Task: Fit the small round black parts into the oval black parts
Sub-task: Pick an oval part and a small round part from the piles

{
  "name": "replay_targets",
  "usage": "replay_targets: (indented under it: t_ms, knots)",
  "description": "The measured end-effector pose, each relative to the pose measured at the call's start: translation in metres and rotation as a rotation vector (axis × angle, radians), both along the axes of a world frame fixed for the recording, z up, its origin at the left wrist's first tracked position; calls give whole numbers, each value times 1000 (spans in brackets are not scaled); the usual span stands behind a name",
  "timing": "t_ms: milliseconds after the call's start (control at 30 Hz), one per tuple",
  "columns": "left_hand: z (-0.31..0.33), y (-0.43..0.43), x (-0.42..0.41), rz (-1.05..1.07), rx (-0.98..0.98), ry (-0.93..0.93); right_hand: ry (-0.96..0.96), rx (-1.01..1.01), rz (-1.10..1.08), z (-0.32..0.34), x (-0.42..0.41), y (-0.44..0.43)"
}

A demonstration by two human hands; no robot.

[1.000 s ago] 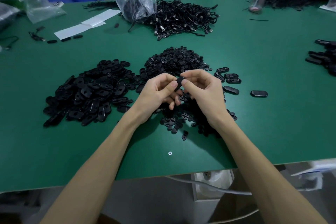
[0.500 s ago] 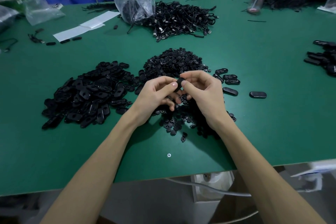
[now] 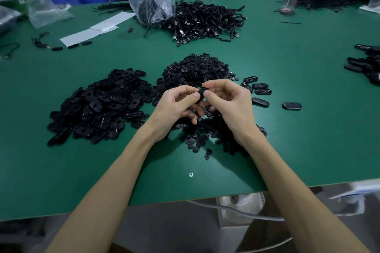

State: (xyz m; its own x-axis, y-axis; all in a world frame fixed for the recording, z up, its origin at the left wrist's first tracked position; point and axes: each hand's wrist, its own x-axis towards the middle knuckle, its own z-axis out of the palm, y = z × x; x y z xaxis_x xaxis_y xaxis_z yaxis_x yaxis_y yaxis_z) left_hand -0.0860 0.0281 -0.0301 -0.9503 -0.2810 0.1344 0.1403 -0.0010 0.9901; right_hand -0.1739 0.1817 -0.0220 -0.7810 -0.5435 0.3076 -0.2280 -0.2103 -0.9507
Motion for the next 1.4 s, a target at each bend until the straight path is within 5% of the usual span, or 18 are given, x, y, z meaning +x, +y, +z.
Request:
replay_targets:
  t_ms: [467,1000,1400]
  knots:
    - [-1,-3,1,-1,-2,-8,23,18,26,1,0,1]
    - [-3,-2,0,65,-5,-29,504,304,-203,-8,2,-1]
    - [-3,1,-2,97,25,-45,531,312,-290,-8,2,-3]
